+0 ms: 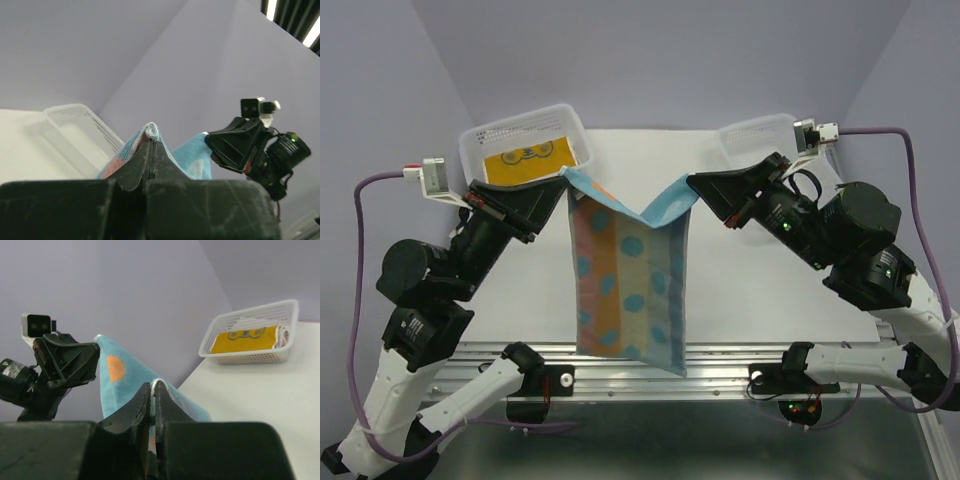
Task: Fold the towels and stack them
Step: Flatten out the crumpled towel
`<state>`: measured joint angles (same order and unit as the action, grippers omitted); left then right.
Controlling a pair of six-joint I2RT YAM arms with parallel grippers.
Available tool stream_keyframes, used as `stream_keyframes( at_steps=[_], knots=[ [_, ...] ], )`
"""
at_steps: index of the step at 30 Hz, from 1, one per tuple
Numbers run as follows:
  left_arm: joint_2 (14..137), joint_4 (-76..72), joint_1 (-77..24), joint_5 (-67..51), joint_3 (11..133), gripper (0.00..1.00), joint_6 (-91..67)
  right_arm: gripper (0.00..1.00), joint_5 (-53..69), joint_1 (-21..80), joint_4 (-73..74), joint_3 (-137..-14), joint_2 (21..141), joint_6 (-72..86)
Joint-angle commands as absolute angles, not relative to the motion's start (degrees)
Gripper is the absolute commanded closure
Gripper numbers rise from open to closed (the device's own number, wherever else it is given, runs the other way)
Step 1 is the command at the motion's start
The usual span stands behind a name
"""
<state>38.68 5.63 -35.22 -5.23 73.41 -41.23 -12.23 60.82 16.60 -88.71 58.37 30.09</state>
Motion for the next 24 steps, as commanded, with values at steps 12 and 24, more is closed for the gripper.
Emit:
stream_keyframes(
  at_steps=[12,24],
  knots=[
    [59.7,-10.4,-31.6,16.3,58.7,1.00,-38.0,0.99,-41.6,44.9,4.6,-73.7,72.3,23.9],
    [93.2,-17.3,-19.3,3.3,75.2,1.00,-32.7,0.99,-22.9,26.5,-2.6,-81.4,96.4,24.3]
  ],
)
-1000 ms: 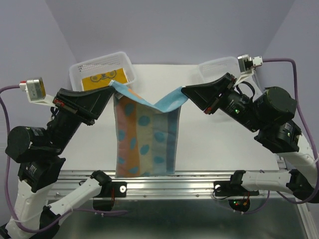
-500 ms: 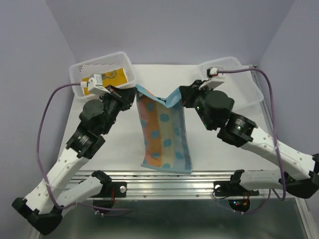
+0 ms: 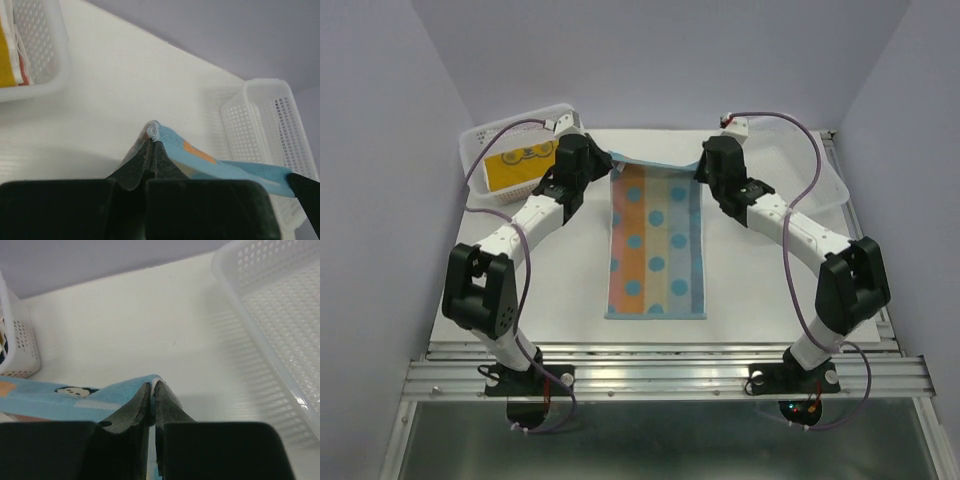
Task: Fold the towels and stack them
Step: Flatten out the crumpled towel, then fold the towel
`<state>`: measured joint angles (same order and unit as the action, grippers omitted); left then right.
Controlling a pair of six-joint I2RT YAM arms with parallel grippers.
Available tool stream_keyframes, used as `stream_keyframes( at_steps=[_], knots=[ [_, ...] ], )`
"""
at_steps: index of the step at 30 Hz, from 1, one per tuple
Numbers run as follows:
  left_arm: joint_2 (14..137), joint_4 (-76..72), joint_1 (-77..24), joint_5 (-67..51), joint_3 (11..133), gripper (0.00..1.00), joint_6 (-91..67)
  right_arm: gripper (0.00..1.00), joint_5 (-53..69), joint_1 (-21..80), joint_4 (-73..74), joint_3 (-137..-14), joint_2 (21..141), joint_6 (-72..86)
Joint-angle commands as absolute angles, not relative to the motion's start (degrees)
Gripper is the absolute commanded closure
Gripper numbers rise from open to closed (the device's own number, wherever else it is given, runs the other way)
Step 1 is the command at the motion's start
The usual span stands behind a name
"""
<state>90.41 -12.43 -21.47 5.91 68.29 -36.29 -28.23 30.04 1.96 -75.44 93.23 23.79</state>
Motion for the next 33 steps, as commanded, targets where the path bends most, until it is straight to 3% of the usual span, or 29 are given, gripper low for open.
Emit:
stream_keyframes(
  at_steps=[1,9,12,17,26,33],
  knots=[
    [96.5,-16.9,-19.0,3.0,76.4,1.00,-32.4,0.99,-21.4,25.4,-2.4,-82.9,97.5,24.4],
    [101.9,-15.2,-18.2,0.3,77.3,1.00,-33.2,0.99,-17.2,24.1,2.1,-84.6,103.0,25.7],
    [98.9,-16.0,-18.3,-2.3,71.0,1.00,-34.7,0.99,-14.9,24.1,4.4,-82.0,102.1,28.3],
    [90.7,-18.4,-18.5,-4.1,60.2,1.00,-36.7,0.99,-6.3,24.2,10.2,-75.9,97.8,32.5],
    [73.9,-19.3,-21.9,-4.6,40.1,1.00,-38.4,0.99,6.9,26.0,8.3,-54.1,82.7,38.5],
    [61.8,-15.8,-26.2,-2.2,30.0,1.00,-44.4,0.99,7.6,30.1,9.0,-44.2,71.1,42.9]
  ],
)
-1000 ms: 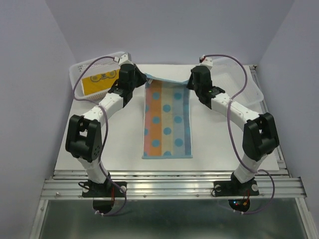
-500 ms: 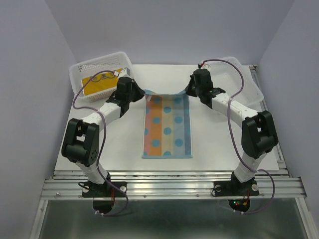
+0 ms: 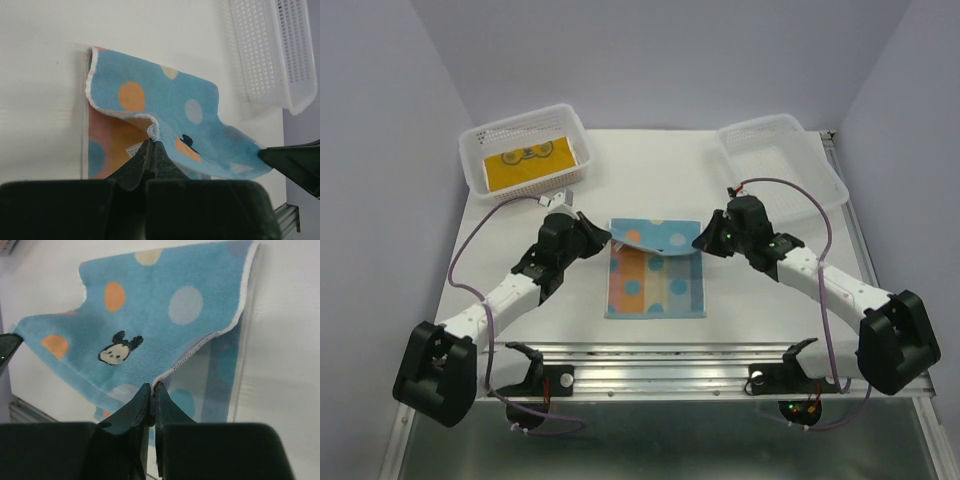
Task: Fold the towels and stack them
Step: Fold the towel
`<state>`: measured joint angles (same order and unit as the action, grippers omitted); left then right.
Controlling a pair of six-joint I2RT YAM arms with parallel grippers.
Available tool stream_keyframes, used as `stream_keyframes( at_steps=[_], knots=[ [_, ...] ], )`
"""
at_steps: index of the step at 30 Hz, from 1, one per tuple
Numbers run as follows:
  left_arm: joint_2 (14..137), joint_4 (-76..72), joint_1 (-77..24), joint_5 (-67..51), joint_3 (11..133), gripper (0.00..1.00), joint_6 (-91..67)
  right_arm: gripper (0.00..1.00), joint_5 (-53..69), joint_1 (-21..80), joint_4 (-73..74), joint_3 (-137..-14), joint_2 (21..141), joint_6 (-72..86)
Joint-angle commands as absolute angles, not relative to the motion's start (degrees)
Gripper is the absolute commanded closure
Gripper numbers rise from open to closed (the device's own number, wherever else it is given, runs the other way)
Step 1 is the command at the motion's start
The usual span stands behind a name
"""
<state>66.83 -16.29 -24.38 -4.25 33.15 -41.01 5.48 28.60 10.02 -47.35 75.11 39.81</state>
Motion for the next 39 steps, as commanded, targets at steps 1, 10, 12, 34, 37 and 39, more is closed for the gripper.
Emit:
stream_keyframes(
  at_steps=[1,10,12,34,37,39],
  knots=[
    [58.9,-15.3,-27.2,-0.8,28.0,1.00,-45.5,0.99,7.6,30.6,9.1,-43.4,69.4,43.2],
    [45.9,-8.9,-29.9,-4.6,17.9,1.00,-50.4,0.99,10.5,33.6,11.2,-35.9,62.8,44.9],
    [43.6,-8.8,-30.7,-5.4,15.7,1.00,-51.9,0.99,10.6,33.8,11.5,-34.8,61.7,45.6],
    [40.3,-0.5,-32.5,-10.5,8.4,1.00,-58.2,0.90,18.9,34.6,1.3,-20.8,66.1,49.8],
    [41.0,2.1,-32.5,-11.0,10.2,0.78,-58.0,0.77,20.0,34.8,1.1,-20.7,66.8,49.2],
    [40.1,5.6,-32.5,-9.9,12.2,0.66,-57.7,0.59,20.8,34.7,1.9,-21.0,66.1,48.5]
  ],
)
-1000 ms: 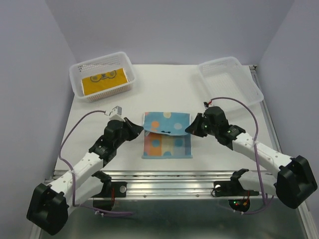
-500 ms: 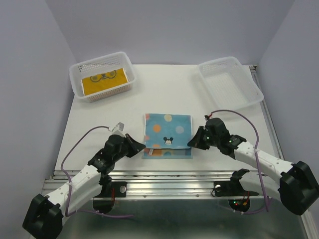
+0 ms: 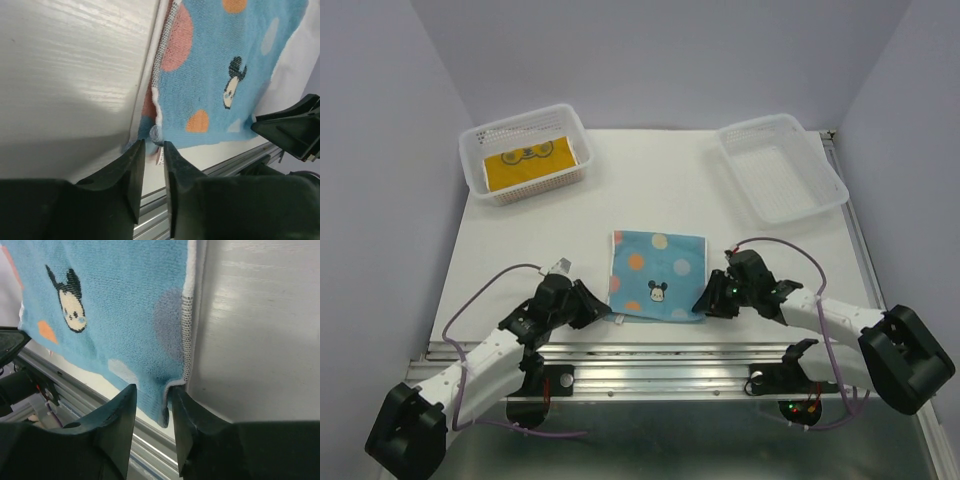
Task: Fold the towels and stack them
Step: Fold the towel
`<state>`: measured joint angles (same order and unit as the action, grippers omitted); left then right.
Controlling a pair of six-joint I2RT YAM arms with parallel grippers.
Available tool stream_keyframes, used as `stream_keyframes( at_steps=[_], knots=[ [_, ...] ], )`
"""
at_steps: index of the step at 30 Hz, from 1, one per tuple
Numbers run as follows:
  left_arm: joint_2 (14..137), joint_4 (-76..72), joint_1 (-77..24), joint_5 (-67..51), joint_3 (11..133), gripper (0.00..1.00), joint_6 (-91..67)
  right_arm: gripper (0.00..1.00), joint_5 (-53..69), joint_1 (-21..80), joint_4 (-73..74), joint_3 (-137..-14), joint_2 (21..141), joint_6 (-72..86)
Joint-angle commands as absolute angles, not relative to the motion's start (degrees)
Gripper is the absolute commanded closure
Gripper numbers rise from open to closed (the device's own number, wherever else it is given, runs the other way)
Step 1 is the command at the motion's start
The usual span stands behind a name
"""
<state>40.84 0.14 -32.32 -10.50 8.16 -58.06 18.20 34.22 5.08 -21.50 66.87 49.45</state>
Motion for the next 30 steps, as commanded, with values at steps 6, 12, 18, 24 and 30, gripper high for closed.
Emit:
stream_keyframes(
  at_steps=[6,12,18,24,30],
  knots=[
    [36.9,10.3,-32.5,-6.9,17.8,0.14,-55.1,0.27,16.3,34.7,9.3,-26.5,61.3,43.7],
    [48.5,4.7,-32.4,-0.4,27.0,0.01,-48.7,0.00,0.4,34.5,17.4,-38.1,62.8,39.1],
    [70.5,4.4,-31.3,6.8,43.5,0.05,-41.4,0.01,-9.0,31.6,16.7,-47.8,76.4,33.1],
    [85.4,2.1,-26.5,2.2,52.8,0.24,-36.6,0.31,-10.1,27.5,15.6,-57.0,87.6,28.9],
    [95.1,0.4,-24.5,-3.3,57.2,0.34,-34.3,0.40,-9.2,24.9,14.2,-59.9,95.4,27.4]
  ],
)
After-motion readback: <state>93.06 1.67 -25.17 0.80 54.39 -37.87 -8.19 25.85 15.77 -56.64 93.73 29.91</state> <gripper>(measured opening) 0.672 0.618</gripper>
